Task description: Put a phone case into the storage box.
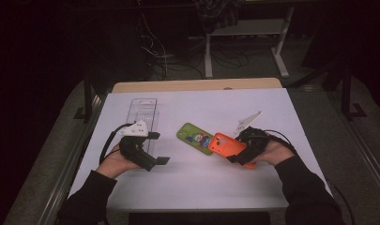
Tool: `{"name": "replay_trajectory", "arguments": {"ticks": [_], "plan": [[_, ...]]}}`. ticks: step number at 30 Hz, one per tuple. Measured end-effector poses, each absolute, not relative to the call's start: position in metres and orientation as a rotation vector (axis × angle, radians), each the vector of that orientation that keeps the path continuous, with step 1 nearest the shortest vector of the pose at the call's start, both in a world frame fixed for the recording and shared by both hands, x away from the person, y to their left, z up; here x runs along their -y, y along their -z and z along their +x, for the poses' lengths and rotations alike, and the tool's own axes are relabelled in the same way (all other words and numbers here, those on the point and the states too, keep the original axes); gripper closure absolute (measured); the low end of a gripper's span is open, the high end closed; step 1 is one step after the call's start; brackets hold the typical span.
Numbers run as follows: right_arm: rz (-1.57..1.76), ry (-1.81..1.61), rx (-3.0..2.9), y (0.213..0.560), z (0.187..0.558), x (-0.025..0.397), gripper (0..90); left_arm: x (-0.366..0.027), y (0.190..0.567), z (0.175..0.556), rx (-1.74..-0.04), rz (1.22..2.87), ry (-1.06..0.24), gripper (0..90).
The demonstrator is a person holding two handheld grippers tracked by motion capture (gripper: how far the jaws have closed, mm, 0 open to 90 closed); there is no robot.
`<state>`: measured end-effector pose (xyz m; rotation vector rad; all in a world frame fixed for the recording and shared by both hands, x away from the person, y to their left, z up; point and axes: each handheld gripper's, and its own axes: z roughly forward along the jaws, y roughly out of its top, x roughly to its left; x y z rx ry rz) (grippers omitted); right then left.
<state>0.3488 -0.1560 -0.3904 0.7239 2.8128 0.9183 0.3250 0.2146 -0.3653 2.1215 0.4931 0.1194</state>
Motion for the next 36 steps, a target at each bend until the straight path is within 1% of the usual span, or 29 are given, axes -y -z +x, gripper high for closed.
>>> {"name": "replay_trajectory", "arguments": {"ticks": [3, 10, 21, 28, 36], "plan": [[0.624, -0.924, -2.851, 0.387, 0.352, 0.145, 15.1, -0.207, 0.362, 0.33, -0.461, 2.135, -0.103, 0.0], [0.509, -0.917, -2.919, 0.386, 0.357, 0.127, 15.1, -0.196, 0.357, 0.338, -0.389, 2.155, -0.077, 0.0], [0.329, -0.918, -2.999, 0.376, 0.363, 0.1, 15.1, -0.163, 0.352, 0.35, -0.191, 2.23, -0.016, 0.0], [0.228, -0.915, -3.021, 0.376, 0.362, 0.087, 15.1, -0.145, 0.359, 0.354, -0.154, 2.254, 0.035, 0.0], [0.164, -0.913, -3.039, 0.374, 0.355, 0.079, 15.1, -0.136, 0.365, 0.35, -0.117, 2.293, 0.073, 0.0]]}}
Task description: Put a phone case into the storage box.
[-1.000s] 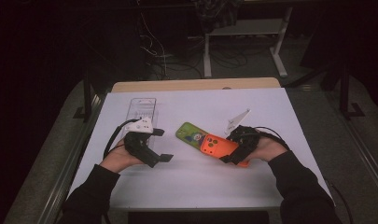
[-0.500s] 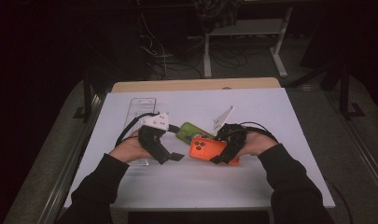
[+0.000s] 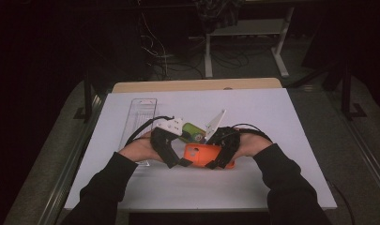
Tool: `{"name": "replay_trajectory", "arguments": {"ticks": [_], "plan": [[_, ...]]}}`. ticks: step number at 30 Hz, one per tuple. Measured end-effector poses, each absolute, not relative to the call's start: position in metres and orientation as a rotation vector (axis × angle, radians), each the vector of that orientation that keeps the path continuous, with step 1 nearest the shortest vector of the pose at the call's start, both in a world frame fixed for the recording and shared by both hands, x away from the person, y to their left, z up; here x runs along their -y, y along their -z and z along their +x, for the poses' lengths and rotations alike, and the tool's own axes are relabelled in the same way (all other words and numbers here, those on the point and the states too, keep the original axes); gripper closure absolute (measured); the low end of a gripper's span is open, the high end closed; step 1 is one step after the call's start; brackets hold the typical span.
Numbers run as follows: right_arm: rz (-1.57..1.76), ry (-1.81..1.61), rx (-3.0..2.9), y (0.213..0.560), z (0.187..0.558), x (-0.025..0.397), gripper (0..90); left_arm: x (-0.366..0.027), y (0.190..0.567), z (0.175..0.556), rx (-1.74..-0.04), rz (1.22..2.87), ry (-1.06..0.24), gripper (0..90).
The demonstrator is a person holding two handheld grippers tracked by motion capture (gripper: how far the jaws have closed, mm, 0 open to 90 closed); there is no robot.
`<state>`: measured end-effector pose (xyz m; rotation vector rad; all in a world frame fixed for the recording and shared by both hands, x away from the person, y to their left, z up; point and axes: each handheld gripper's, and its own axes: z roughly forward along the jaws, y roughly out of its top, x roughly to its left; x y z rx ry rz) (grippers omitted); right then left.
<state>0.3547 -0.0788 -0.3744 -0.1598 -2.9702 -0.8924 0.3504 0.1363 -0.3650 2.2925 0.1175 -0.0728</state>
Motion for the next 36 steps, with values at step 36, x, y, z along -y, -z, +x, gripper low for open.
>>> {"name": "replay_trajectory", "arguments": {"ticks": [36], "plan": [[-0.049, 0.951, 2.968, 0.373, 0.342, 0.068, 15.0, -0.107, 0.39, 0.339, -0.003, 2.478, 0.116, 4.2]]}}
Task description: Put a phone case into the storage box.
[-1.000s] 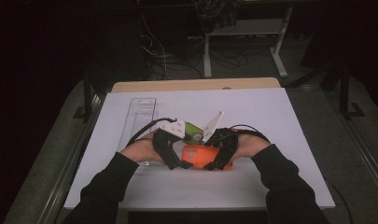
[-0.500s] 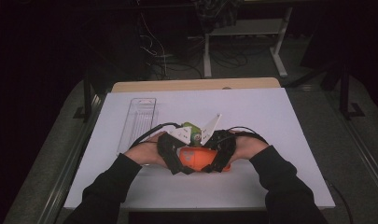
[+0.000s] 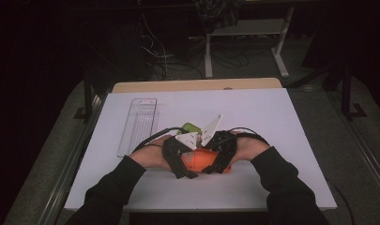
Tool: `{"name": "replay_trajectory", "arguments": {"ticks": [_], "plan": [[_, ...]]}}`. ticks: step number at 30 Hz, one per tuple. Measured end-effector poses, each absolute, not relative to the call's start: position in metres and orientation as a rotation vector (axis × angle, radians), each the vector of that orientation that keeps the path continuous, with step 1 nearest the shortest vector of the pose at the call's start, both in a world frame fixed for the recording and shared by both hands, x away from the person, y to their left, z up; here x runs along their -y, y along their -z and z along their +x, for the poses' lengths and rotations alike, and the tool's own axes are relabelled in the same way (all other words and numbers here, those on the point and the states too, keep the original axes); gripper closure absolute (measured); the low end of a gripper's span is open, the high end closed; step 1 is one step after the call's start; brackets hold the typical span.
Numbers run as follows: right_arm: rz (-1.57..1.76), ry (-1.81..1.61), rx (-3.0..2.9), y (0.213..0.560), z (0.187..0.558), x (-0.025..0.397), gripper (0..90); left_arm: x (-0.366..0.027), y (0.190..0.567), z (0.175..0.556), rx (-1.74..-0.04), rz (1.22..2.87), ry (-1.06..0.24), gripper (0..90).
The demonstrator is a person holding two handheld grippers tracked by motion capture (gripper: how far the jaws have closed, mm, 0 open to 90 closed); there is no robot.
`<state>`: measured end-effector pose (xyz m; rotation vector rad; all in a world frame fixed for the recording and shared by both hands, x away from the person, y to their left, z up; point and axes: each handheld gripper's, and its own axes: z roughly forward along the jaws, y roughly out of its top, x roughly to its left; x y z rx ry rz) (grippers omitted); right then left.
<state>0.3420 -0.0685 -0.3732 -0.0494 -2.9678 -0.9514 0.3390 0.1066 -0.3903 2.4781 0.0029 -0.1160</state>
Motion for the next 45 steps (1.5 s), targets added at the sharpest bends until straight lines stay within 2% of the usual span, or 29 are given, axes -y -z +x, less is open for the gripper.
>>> {"name": "replay_trajectory", "arguments": {"ticks": [9, 25, 30, 39, 45], "plan": [[-0.035, 0.939, 2.97, 0.373, 0.342, 0.068, 15.0, -0.108, 0.39, 0.34, -0.013, 2.464, 0.097, 13.8], [-0.074, 0.928, 2.954, 0.377, 0.339, 0.068, 14.3, -0.106, 0.393, 0.339, -0.008, 2.471, 0.106, 15.9], [-0.1, 0.953, 2.942, 0.377, 0.343, 0.071, 9.5, -0.108, 0.391, 0.34, -0.016, 2.478, 0.082, 15.9], [-0.267, 1.091, 2.921, 0.364, 0.349, 0.1, 6.5, -0.117, 0.391, 0.342, -0.118, 2.476, 0.061, 15.9], [-0.497, 1.208, 2.875, 0.361, 0.349, 0.123, 6.2, -0.126, 0.391, 0.344, -0.237, 2.45, 0.011, 15.9]]}}
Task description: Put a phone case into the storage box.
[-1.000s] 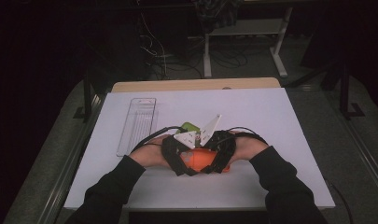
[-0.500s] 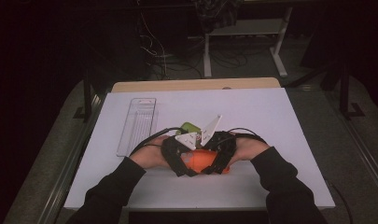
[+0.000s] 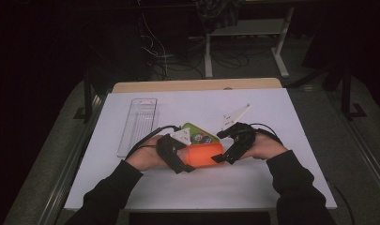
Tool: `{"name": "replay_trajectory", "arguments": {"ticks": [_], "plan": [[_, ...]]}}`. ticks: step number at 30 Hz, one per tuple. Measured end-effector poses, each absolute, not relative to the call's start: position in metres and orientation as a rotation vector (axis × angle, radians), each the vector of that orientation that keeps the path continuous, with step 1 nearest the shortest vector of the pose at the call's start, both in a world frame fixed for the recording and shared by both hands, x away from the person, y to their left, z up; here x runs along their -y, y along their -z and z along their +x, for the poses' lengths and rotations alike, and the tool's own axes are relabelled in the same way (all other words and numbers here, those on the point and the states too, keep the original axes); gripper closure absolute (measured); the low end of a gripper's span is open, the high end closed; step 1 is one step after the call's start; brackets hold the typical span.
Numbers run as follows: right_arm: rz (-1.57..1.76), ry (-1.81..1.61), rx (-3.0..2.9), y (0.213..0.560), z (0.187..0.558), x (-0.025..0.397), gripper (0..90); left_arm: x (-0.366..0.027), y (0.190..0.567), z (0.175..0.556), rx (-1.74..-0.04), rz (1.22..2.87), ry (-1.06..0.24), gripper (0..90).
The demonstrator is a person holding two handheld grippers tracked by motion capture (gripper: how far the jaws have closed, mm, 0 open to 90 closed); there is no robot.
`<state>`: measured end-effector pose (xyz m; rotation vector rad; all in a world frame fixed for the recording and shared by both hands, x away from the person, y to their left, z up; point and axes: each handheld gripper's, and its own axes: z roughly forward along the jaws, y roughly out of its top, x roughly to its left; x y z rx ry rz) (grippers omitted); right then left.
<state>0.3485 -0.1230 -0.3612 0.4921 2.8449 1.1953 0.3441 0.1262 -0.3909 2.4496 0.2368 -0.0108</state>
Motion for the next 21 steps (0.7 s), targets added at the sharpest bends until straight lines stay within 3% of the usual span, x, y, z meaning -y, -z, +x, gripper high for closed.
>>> {"name": "replay_trajectory", "arguments": {"ticks": [21], "plan": [[0.984, -1.108, -2.608, 0.395, 0.33, 0.144, 0.0, -0.14, 0.39, 0.348, -0.511, 2.424, -0.074, 15.8]]}}
